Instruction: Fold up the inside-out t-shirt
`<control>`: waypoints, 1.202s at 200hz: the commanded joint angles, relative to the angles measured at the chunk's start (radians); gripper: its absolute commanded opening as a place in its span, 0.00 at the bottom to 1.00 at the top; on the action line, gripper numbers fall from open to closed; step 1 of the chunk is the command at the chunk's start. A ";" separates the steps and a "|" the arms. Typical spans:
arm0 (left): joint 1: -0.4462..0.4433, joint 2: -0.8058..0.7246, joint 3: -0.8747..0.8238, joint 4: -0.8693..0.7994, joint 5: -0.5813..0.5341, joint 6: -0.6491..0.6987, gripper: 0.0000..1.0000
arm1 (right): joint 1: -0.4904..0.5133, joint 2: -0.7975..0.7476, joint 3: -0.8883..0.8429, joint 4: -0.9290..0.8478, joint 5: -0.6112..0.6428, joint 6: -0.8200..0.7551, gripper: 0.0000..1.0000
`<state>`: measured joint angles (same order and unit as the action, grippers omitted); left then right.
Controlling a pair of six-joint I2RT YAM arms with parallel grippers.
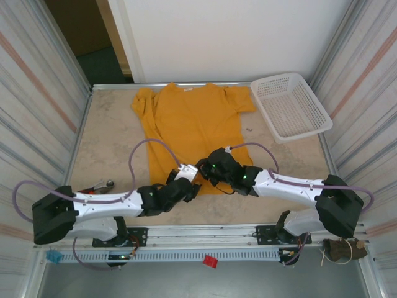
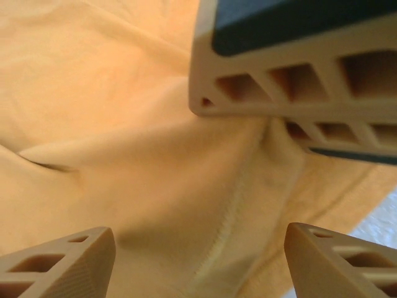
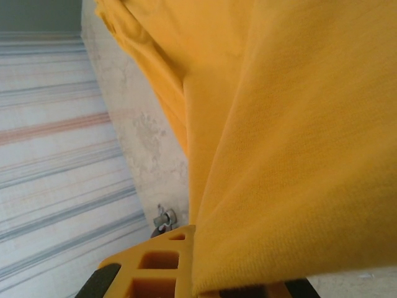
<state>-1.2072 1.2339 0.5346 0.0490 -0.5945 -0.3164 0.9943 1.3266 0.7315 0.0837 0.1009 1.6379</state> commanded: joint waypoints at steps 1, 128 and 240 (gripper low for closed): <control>-0.002 0.054 0.032 0.092 -0.095 0.042 0.67 | -0.004 -0.036 0.017 -0.010 -0.004 -0.007 0.00; 0.189 0.055 0.632 -0.609 0.288 0.027 0.00 | 0.129 -0.570 -0.257 -0.082 0.124 -0.611 0.38; 0.188 0.062 0.827 -0.771 0.419 0.037 0.00 | 0.232 -0.024 -0.307 0.588 0.518 -0.679 0.00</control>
<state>-1.0218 1.3247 1.2987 -0.6655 -0.2363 -0.2840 1.2377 1.2175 0.3828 0.4980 0.4557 0.9512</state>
